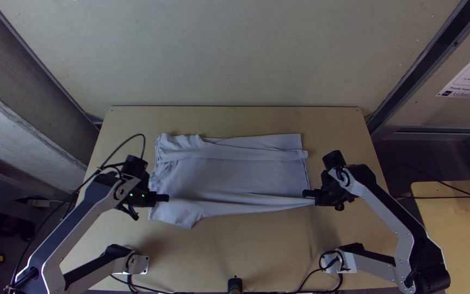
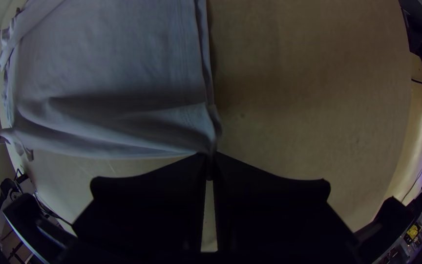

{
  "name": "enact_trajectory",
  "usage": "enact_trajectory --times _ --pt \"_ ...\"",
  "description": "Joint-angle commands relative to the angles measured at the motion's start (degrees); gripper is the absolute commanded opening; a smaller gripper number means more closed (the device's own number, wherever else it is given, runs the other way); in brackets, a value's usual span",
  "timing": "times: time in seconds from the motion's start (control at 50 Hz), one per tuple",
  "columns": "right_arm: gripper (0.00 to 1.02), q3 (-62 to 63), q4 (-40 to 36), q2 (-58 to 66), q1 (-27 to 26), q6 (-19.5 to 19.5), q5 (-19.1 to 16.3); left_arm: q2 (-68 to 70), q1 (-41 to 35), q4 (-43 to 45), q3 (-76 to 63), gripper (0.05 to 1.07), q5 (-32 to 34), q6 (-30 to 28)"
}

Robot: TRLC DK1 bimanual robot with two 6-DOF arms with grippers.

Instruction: Fold the t-shirt

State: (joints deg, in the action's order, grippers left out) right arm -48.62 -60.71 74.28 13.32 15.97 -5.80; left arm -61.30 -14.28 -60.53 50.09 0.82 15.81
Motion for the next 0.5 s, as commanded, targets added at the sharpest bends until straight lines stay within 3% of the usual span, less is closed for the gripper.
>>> enact_trajectory --times 0.0,0.48 --pt "0.03 -2.44 -0.82 0.34 -0.75 -0.85 1.06 0.39 4.53 -1.25 2.74 0.08 -0.20 -4.74" --pt "0.03 -16.59 -0.64 10.18 -2.34 -1.64 2.73 -8.84 8.92 -0.11 13.37 0.08 0.15 -7.29"
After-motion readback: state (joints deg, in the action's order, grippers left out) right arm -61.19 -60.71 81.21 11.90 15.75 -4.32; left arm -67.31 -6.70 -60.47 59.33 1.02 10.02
